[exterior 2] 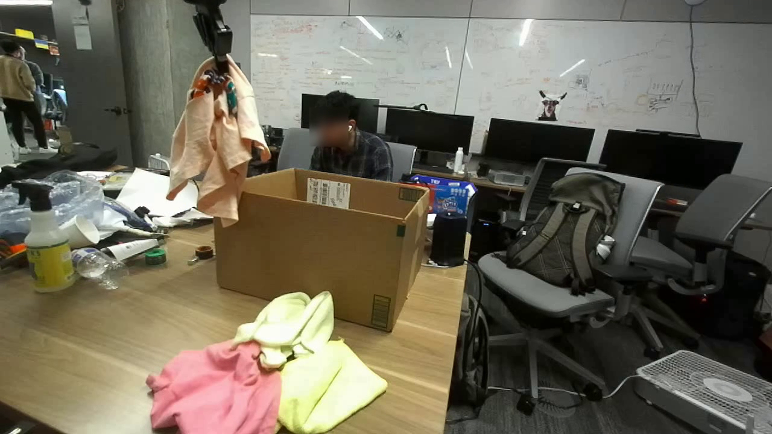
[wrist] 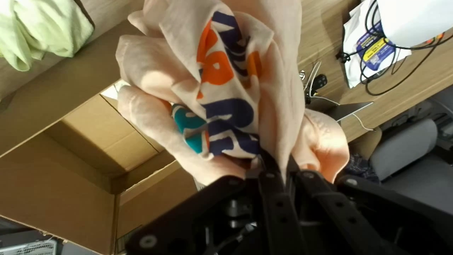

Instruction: Pick the clothes and put them in the box

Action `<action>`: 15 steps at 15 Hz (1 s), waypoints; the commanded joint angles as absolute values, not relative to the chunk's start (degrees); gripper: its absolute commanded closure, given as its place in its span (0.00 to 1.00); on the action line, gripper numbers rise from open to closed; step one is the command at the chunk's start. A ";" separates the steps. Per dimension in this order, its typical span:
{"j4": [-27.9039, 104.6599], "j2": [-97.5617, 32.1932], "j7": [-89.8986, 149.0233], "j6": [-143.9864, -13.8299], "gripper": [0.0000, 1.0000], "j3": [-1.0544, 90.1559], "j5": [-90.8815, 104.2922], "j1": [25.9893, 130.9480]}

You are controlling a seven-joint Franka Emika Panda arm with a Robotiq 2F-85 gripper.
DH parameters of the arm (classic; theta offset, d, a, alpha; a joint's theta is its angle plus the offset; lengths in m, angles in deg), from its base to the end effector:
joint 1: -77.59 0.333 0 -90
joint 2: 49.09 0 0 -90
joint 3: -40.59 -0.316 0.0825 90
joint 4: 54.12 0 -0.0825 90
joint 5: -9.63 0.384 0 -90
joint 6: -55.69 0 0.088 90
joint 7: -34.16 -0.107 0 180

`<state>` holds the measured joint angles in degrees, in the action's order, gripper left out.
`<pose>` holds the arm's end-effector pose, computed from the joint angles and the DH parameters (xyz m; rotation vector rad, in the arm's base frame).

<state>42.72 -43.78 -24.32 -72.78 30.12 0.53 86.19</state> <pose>0.5986 0.1971 0.5842 -2.7449 0.8836 -0.6458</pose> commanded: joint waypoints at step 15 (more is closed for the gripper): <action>32.19 -42.66 -27.64 -71.86 0.98 30.80 -0.11 89.03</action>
<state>35.59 -43.40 -26.42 -72.78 30.19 0.53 87.71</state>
